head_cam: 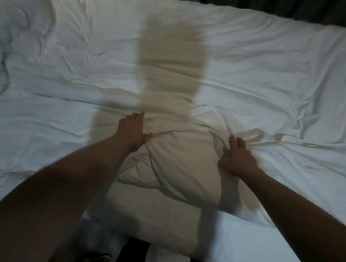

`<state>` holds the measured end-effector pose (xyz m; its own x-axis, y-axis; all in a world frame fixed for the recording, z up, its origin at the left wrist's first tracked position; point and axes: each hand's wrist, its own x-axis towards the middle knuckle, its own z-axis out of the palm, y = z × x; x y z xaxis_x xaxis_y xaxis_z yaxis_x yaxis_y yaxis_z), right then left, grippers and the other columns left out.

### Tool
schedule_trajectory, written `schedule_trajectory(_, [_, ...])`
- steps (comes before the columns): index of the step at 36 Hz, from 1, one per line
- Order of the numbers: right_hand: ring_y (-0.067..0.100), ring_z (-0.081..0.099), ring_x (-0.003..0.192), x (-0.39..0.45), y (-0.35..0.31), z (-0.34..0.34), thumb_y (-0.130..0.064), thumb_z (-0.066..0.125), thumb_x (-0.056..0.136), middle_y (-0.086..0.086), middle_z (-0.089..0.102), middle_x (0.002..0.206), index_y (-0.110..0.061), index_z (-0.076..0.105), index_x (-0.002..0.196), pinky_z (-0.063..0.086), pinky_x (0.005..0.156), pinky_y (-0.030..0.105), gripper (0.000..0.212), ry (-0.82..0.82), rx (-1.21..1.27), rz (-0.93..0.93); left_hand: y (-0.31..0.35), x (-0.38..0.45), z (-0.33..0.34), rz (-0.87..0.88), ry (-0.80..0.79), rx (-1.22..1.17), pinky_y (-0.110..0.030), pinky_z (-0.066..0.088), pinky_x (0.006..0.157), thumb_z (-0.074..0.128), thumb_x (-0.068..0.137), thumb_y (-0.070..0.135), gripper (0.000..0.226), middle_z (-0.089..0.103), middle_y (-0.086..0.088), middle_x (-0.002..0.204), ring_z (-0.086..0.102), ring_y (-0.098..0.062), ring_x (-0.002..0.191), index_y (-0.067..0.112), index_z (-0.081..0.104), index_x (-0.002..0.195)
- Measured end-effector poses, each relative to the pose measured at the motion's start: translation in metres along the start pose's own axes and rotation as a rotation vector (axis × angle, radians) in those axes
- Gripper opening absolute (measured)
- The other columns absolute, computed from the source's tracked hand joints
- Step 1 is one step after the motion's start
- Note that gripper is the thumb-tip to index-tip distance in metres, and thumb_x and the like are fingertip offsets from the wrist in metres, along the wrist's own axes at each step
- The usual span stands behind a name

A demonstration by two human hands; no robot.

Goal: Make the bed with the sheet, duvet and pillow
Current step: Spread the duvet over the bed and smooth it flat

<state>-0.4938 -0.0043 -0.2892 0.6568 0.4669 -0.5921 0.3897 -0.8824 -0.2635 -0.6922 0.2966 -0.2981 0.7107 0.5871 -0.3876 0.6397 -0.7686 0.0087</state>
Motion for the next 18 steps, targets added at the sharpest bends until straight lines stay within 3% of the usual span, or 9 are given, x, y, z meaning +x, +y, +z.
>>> schedule_trajectory(4, [0.036, 0.056, 0.119, -0.016, -0.039, 0.026, -0.035, 0.071, 0.078, -0.001, 0.011, 0.162, -0.02, 0.02, 0.153, 0.049, 0.087, 0.045, 0.092, 0.127, 0.109, -0.093, -0.056, -0.065, 0.019, -0.059, 0.154, -0.294, -0.042, 0.046, 0.095, 0.058, 0.068, 0.075, 0.101, 0.057, -0.015, 0.131, 0.059, -0.035, 0.112, 0.009, 0.043, 0.143])
schedule_trajectory(8, [0.028, 0.052, 0.127, -0.022, -0.096, 0.043, -0.033, 0.074, 0.077, -0.004, 0.017, 0.162, -0.02, 0.022, 0.155, 0.05, 0.088, 0.043, 0.095, 0.183, 0.159, -0.244, -0.14, -0.137, 0.038, 0.032, 0.155, -0.223, -0.04, 0.047, 0.096, 0.061, 0.059, 0.079, 0.114, 0.06, -0.017, 0.13, 0.061, -0.033, 0.112, -0.001, 0.048, 0.14])
schedule_trajectory(12, [0.026, 0.055, 0.124, -0.024, -0.161, 0.053, -0.033, 0.073, 0.076, -0.01, 0.011, 0.163, -0.029, 0.017, 0.156, 0.048, 0.084, 0.038, 0.098, 0.067, 0.147, -0.372, -0.203, -0.187, 0.061, 0.037, -0.034, -0.099, -0.044, 0.054, 0.08, 0.072, 0.045, 0.049, 0.108, 0.062, -0.027, 0.121, 0.066, -0.042, 0.097, -0.01, 0.048, 0.134])
schedule_trajectory(14, [0.029, 0.058, 0.119, -0.026, -0.188, 0.063, -0.039, 0.074, 0.076, -0.009, 0.009, 0.164, -0.029, 0.015, 0.157, 0.049, 0.083, 0.038, 0.101, 0.023, 0.085, -0.465, -0.225, -0.198, 0.072, -0.019, -0.202, -0.068, -0.046, 0.054, 0.075, 0.063, 0.043, 0.051, 0.107, 0.064, -0.028, 0.114, 0.067, -0.042, 0.091, -0.009, 0.049, 0.131])
schedule_trajectory(16, [0.032, 0.06, 0.115, -0.029, -0.214, 0.074, -0.043, 0.075, 0.074, -0.009, 0.007, 0.164, -0.029, 0.012, 0.157, 0.049, 0.081, 0.038, 0.105, -0.023, 0.022, -0.569, -0.246, -0.204, 0.089, -0.061, -0.258, -0.056, -0.049, 0.055, 0.07, 0.055, 0.046, 0.059, 0.106, 0.065, -0.027, 0.108, 0.068, -0.04, 0.087, -0.007, 0.05, 0.127])
schedule_trajectory(18, [0.033, 0.059, 0.118, -0.034, -0.239, 0.088, -0.042, 0.076, 0.071, -0.011, 0.005, 0.164, -0.033, 0.011, 0.157, 0.049, 0.082, 0.038, 0.109, -0.074, -0.025, -0.636, -0.257, -0.207, 0.104, -0.045, -0.24, -0.062, -0.053, 0.056, 0.063, 0.05, 0.063, 0.056, 0.08, 0.069, -0.024, 0.096, 0.07, -0.038, 0.077, 0.0, 0.053, 0.119])
